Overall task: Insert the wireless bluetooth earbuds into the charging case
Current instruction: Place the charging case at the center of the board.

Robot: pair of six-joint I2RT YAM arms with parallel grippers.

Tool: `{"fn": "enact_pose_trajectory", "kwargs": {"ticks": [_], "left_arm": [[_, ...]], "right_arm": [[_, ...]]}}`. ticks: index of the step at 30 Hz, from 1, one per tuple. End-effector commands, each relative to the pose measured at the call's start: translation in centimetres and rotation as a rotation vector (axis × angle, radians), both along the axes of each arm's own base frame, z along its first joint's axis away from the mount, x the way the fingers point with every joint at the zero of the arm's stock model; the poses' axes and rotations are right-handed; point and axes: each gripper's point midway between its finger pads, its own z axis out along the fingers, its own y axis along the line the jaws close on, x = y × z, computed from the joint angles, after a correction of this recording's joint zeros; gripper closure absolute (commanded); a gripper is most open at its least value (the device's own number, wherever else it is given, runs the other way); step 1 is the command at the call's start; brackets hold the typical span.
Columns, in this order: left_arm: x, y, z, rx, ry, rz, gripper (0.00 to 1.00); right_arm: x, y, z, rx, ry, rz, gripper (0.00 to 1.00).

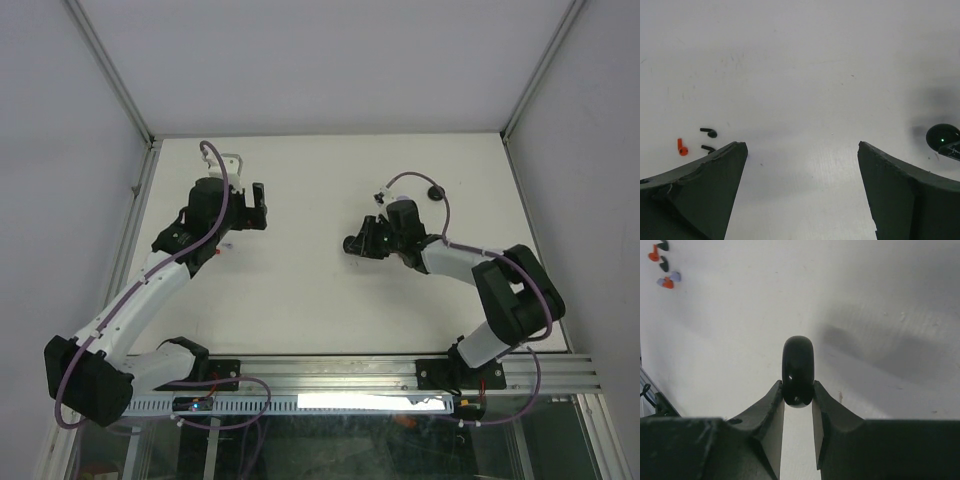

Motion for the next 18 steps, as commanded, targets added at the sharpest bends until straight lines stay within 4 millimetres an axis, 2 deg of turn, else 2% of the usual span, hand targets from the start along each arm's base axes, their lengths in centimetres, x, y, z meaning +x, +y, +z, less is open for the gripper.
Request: {"fn": "enact_pose_trajectory", "kwargs": {"ticks": [1, 6, 9, 12, 18], "left_arm": [[0.5, 1.6, 0.2, 0.025, -0.015, 0.023, 0.02], [0.3, 1.2, 0.0, -0.001, -0.009, -0.005, 0.02], [0.2, 0.9, 0.1, -0.022, -0.008, -0.024, 0.03], [0.1, 0.7, 0.2, -0.039, -0.006, -0.038, 0.03], [0.1, 0.6, 0.4, -0.06, -0.003, -0.053, 0.03]], "right_arm": [[1.9, -0.4, -1.0, -0.02, 0.087, -0.065, 0.96], [2.0, -1.7, -2.5, -0.107, 0.133, -0.097, 0.76], [2.0, -3.1, -2.2, -0.175, 0.1, -0.112, 0.61], [1.7, -4.4, -0.8, -0.226, 0.051, -0.121, 0.51], [1.1, -8.3, 2.1, -0.357, -0.052, -0.223, 0.43]]}}
